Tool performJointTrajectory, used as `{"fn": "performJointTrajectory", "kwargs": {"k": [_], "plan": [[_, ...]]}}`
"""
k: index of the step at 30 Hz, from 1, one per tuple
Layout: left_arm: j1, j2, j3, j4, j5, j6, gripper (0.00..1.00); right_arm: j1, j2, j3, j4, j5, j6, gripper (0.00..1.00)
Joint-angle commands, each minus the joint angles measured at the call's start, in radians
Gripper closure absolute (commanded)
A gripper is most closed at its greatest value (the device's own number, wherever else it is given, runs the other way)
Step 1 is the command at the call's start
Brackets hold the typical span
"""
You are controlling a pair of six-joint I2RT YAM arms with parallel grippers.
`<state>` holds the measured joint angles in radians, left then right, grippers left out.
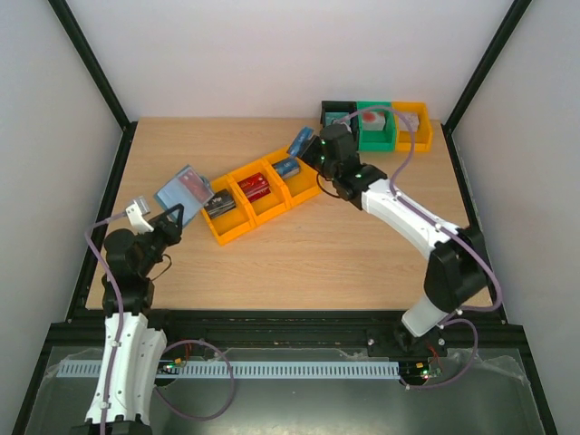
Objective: Take the credit cards out of the card holder
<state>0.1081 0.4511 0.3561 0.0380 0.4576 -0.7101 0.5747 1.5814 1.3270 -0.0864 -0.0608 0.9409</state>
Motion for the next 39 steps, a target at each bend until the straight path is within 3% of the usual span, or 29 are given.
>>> {"fn": "performJointTrajectory", "kwargs": {"k": [1,18,39], "plan": [[0.025,-0.010,-0.036,0.033,-0.010,-0.020,0.98,-0.014,0.103,0.035,0.082,0.035,0.156,0.98],[0.084,-0.033,-0.135,0.112,-0.022,-0.057,0.98,-0.019,0.471,0.177,0.139,-0.022,0.342,0.98],[0.119,-0.026,-0.150,0.127,-0.028,-0.077,0.98,-0.019,0.613,0.296,0.133,0.014,0.403,0.98]]}}
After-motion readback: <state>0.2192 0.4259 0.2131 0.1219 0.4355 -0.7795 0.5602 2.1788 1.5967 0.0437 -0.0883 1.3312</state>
